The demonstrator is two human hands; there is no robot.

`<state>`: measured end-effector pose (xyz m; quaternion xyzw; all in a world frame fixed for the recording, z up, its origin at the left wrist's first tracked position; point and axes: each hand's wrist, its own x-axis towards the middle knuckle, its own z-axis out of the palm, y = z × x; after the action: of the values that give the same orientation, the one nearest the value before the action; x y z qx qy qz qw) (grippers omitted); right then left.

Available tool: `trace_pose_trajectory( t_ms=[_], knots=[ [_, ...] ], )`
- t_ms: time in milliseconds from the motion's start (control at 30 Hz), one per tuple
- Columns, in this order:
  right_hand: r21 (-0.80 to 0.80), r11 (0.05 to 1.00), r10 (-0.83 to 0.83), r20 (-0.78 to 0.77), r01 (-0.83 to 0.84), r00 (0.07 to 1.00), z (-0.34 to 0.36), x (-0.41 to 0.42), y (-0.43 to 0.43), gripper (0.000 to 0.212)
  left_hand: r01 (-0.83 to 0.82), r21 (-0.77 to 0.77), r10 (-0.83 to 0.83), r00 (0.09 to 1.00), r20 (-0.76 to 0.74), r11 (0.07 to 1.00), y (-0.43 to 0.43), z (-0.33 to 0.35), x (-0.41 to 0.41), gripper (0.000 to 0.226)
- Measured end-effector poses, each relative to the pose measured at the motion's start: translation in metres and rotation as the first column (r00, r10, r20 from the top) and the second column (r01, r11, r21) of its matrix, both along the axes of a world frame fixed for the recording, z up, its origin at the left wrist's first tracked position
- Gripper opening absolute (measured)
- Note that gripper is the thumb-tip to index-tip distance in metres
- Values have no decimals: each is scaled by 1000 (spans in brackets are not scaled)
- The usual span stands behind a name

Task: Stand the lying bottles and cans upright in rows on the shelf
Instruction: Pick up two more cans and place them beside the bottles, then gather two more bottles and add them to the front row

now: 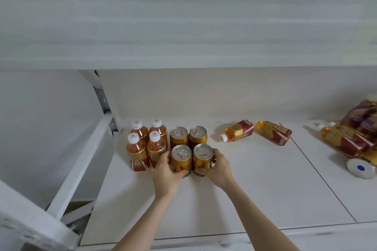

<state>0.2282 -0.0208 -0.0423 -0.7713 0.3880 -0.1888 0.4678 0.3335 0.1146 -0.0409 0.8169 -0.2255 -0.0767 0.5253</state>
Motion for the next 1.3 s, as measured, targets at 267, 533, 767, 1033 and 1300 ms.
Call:
trace_pose_trajectory(
  t_ms=[267,533,767,1033,1300],
  knots=[
    [99,995,-36,21,34,999,-3,11,-8,70,-52,-13,52,998,-33,999,-9,-6,-1,59],
    [14,1000,-2,3,2,1000,-2,9,-3,67,-5,96,-1,998,71,995,-6,5,-4,63],
    [-394,895,96,-285,-208,954,7,-26,8,86,43,369,-186,914,360,928,18,19,-15,67],
    [-622,717,-67,-510,-314,857,4,-105,14,78,58,588,-429,742,515,807,36,11,-45,72],
    [-652,705,-154,-525,-279,837,15,-166,-10,78,121,619,-506,706,496,776,10,22,-98,69]
  ],
)
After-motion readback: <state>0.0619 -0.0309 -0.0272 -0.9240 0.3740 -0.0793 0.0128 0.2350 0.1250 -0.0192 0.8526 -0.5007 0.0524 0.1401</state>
